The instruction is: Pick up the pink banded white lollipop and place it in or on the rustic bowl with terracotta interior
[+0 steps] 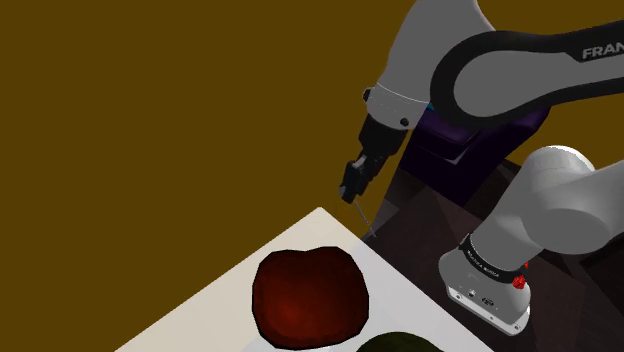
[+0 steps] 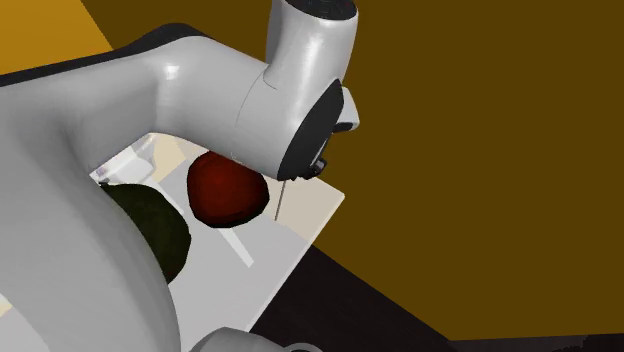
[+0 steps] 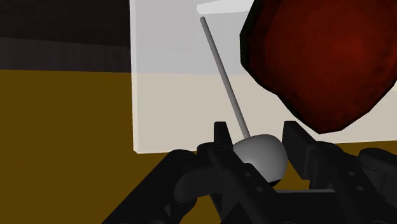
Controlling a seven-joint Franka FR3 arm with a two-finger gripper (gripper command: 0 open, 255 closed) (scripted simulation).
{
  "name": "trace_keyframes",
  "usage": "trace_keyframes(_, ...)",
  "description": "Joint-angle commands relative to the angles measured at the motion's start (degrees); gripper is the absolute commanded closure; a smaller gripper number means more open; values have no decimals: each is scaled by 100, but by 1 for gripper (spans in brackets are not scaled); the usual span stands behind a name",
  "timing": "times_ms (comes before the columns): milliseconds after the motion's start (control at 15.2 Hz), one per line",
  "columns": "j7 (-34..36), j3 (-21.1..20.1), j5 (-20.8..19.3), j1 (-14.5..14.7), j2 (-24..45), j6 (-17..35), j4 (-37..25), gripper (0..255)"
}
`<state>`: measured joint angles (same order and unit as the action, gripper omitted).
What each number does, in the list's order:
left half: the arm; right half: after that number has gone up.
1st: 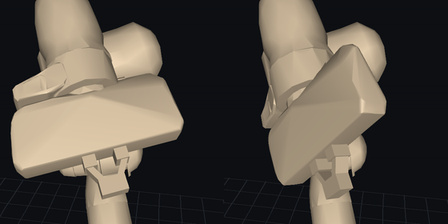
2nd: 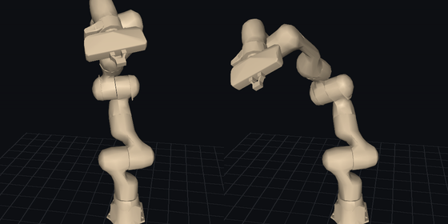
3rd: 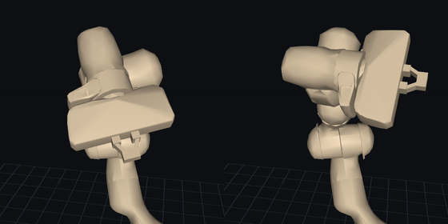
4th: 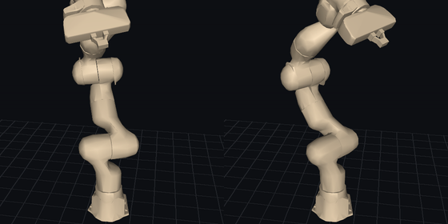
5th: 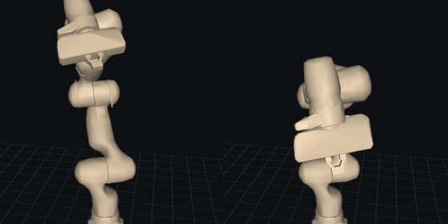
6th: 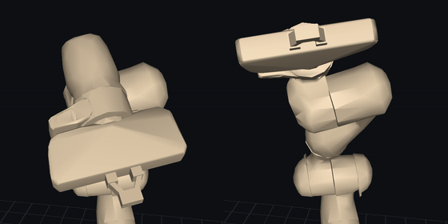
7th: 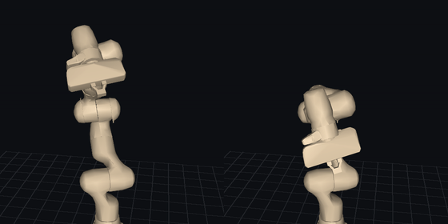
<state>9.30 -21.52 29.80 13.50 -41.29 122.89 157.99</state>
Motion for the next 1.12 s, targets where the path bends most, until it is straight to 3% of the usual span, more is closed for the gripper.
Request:
trace_keyframes(0, 39, 45, -62, -22, -74, -183, -109, 255)
trace_keyframes(792, 249, 270, -354, -120, -332, -1118, -805, 255)
trace_keyframes(1056, 845, -189, -141, 74, -264, -1226, -1171, 255)
